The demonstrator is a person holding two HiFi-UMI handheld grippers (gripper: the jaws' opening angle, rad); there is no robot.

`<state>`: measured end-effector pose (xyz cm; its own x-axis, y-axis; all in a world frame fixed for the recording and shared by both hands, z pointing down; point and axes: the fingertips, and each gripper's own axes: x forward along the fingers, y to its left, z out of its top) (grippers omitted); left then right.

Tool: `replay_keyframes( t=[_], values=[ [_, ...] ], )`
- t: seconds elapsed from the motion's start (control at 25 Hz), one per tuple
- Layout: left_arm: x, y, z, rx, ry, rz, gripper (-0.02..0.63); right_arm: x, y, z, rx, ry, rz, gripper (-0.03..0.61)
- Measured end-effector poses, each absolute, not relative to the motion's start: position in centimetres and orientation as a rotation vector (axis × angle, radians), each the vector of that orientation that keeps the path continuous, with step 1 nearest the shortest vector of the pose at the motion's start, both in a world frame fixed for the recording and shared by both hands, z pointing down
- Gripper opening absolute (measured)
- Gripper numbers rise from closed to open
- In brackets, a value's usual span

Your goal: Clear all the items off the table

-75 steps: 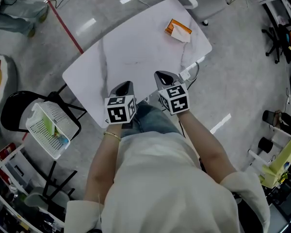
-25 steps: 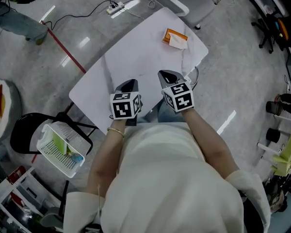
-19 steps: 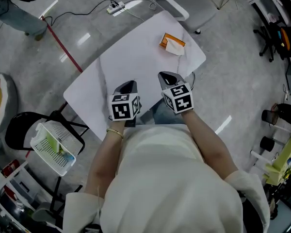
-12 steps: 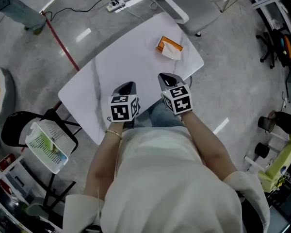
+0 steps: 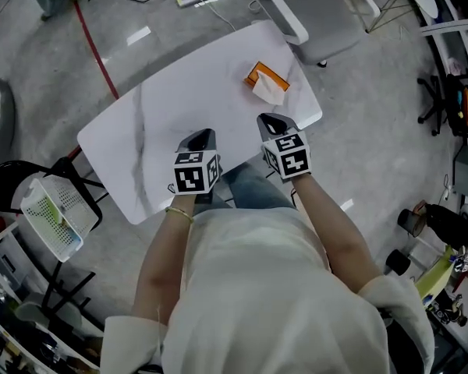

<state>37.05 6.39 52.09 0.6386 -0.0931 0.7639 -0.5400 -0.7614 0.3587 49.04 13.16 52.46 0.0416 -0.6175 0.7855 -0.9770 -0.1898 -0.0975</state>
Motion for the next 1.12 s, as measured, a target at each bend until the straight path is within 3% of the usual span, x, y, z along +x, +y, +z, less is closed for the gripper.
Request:
replay_keyframes(
  t=[1.12],
  values=[
    [44.5, 9.0, 59.6, 2.122, -0.643, 1.084, 0.009, 60.4, 11.6, 65.7, 1.521, -1.597, 1.063, 0.295]
  ],
)
